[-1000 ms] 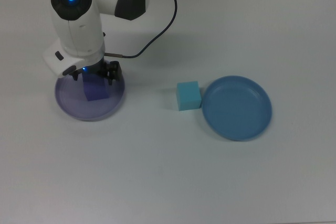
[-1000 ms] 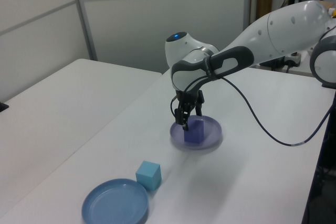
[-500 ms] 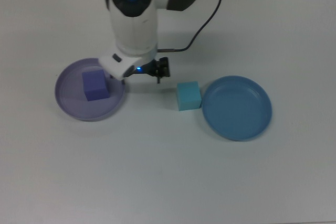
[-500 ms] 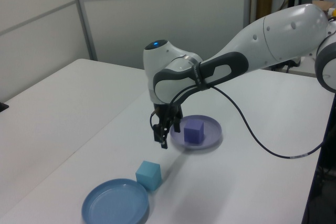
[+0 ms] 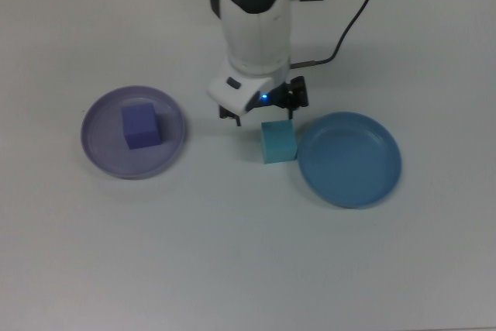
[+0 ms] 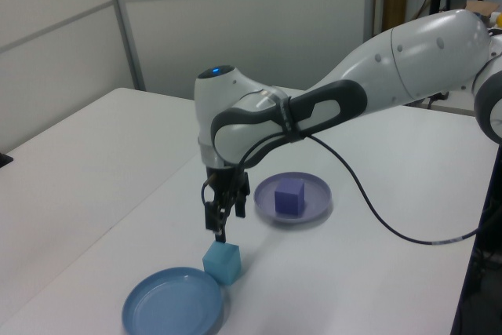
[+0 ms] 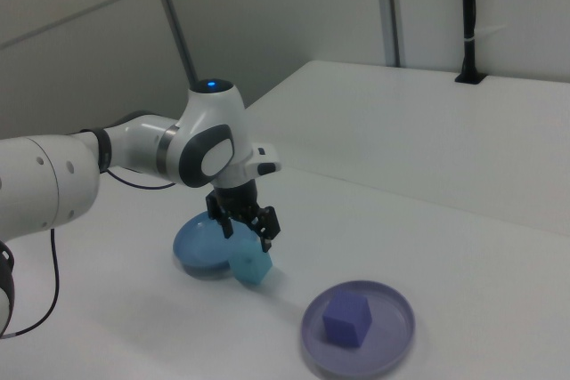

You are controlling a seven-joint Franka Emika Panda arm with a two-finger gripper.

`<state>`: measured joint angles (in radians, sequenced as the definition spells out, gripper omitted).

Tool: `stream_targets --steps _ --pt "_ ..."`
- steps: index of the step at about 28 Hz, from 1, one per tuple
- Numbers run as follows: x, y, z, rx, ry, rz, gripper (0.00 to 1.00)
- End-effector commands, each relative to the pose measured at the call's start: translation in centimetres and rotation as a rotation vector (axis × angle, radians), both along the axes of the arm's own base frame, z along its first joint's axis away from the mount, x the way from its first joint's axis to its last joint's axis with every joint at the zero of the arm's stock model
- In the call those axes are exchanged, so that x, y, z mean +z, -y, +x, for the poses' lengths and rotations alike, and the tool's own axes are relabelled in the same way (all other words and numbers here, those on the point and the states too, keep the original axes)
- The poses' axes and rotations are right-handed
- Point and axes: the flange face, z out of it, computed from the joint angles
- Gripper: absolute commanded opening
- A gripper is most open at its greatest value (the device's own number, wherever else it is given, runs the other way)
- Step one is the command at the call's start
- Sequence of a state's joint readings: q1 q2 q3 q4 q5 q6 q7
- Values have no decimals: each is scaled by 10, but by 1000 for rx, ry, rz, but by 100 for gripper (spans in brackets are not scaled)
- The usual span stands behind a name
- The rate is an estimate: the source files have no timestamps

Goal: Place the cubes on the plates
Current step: 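Move the gripper over the light teal cube and lower it, then close the gripper on the teal cube and lift it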

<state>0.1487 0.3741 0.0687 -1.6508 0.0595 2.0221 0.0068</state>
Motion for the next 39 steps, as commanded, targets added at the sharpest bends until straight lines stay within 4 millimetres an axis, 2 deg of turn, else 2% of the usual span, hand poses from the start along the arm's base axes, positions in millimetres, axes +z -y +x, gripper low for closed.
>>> stream_targets --steps 1,4,10,26,29,30,31,34,35,37,39 --pt "-16 -25 -3 15 5 6 100" --pt "-21 -33 -3 13 12 -10 100" --pt "-33 -33 3 -18 32 -35 100" --pt "-59 -37 3 28 12 -100 99" --pt "-61 -37 5 29 22 -95 87" --pt "-60 -38 5 28 30 -89 69" --pt "-60 -37 6 23 30 -86 58" --pt "-60 -37 5 18 28 -84 34" --pt "-61 -37 5 18 26 -83 23" --pt "-60 -37 5 18 28 -82 12" --pt "-57 -37 4 17 27 -82 9"
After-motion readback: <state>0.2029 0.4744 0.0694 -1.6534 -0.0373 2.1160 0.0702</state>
